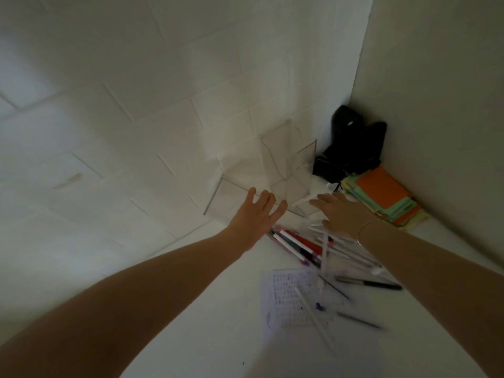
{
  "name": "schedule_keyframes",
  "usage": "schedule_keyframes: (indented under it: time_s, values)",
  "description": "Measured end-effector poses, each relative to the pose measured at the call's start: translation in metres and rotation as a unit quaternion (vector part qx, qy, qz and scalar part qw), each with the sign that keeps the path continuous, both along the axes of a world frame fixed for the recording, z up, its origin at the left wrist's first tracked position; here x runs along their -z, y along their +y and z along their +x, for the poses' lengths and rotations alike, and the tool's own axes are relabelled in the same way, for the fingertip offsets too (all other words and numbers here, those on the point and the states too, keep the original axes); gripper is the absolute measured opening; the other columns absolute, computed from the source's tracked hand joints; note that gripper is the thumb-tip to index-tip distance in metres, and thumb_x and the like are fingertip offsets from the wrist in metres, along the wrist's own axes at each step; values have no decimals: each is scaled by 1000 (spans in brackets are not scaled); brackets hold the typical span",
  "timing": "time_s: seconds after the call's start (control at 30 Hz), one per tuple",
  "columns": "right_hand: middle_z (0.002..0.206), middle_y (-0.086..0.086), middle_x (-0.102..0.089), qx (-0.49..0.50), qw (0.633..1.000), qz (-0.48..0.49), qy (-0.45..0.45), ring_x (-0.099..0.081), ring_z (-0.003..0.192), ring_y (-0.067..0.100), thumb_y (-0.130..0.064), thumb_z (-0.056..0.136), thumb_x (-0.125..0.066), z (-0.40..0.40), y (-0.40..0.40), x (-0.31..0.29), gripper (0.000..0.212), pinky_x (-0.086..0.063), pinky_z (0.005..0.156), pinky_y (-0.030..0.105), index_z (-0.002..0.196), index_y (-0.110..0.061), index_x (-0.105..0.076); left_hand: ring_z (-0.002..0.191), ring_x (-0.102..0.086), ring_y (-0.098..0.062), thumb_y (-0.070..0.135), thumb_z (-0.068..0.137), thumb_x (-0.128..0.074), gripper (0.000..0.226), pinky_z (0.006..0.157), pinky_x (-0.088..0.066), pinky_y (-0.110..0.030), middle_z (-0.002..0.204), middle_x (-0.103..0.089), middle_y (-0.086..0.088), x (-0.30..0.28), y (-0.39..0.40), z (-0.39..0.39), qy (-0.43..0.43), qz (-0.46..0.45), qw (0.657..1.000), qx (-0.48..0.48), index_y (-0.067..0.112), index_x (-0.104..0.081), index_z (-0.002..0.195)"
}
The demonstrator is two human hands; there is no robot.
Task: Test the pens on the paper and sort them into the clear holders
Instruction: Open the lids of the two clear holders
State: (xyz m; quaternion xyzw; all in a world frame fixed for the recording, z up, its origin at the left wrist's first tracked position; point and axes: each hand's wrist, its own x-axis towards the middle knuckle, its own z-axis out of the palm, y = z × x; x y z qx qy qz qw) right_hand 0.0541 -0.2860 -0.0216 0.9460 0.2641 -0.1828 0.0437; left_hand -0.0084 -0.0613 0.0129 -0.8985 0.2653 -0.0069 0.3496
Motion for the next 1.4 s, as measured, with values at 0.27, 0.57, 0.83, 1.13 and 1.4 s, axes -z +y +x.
schedule_keyframes:
  time_s: [0.27,0.57,0.83,1.13,1.4]
  values:
    - [159,0,-8,-3,998,46,-34,-9,146,25,-34,97,-45,5,-3,0,65,-33,111,39,150,-28,-8,106,-60,-18,31,68,-66,65,93,-47,-40,116,-64,-2,-9,-10,5,-76,8,997,27,24,-53,131]
    - [159,8,6,59,996,72,-11,-6,146,25,-36,98,-44,-4,-1,7,74,-27,114,38,150,-24,7,134,-33,-27,31,90,-54,80,113,-15,-49,147,-34,-10,-14,-18,-1,-71,139,987,46,7,-5,149]
    - [159,6,4,95,989,113,-7,-9,146,23,-35,95,-49,-10,0,15,77,-37,108,34,150,-26,5,140,-15,-31,37,83,-67,110,101,8,-62,154,-11,-14,-25,-33,-14,-17,256,966,15,1,17,143]
    - [150,20,-31,106,971,189,-101,-45,126,37,-18,79,-73,-14,-3,20,81,-54,83,39,146,-20,-28,137,-11,-36,39,85,-64,107,97,8,-64,155,-6,-14,-22,-50,-26,32,275,961,23,1,16,144]
    - [113,17,-55,158,871,396,-246,-58,92,34,-9,74,-72,1,-10,-29,35,-53,71,37,108,-3,-64,139,-16,-32,25,82,-60,98,114,-7,-49,152,-15,-16,-54,-3,-12,44,-206,972,-104,15,13,147]
